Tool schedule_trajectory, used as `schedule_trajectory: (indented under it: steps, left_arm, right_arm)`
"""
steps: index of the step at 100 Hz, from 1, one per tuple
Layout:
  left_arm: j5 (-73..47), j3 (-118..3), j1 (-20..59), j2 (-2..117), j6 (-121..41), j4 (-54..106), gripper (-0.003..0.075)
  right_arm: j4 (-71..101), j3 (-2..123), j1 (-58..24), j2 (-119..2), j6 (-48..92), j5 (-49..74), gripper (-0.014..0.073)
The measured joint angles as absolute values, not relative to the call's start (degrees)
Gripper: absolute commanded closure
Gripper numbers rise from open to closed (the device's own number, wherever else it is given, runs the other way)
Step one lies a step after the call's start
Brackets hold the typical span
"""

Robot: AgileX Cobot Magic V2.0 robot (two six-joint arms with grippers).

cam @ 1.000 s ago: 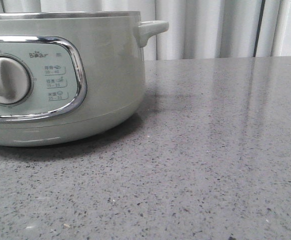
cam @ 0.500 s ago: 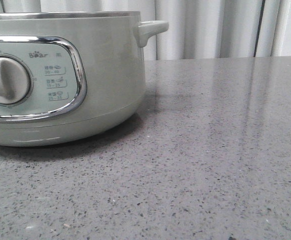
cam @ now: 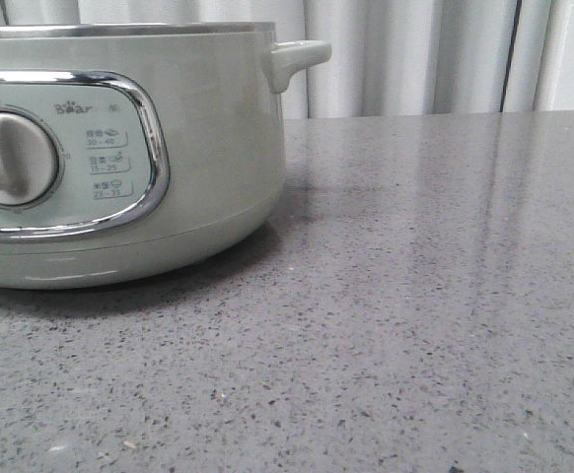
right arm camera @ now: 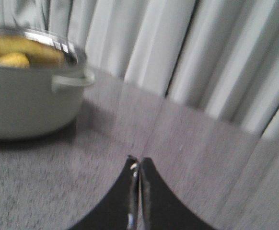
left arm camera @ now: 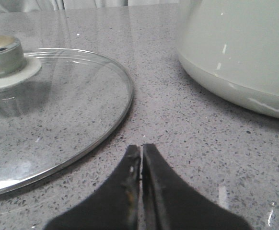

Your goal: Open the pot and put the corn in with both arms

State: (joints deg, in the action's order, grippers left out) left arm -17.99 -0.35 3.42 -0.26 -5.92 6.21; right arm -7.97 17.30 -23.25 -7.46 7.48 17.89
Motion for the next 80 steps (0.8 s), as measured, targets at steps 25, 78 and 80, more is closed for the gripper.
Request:
schedule_trajectory:
  steps: [25,78,80]
  left_arm:
    - [-18.0,-0.3,3.4,-0.3,-5.9,6.2,0.0741]
    - [-18.1,-0.3,3.4,-0.3,-5.8,6.2,0.0741]
    - [-18.1,-0.3,3.4,-0.3,-5.8,6.2,0.0741]
  right_arm:
    - [-8.0,-0.6,-15.3,-7.5,2.9,2.5,0.0636]
    - [-8.1,-0.6,-12.6,-1.2,2.6,18.3,0.0636]
    - [-8.1,-0.6,-12.6,-1.0,2.6,18.3,0.0636]
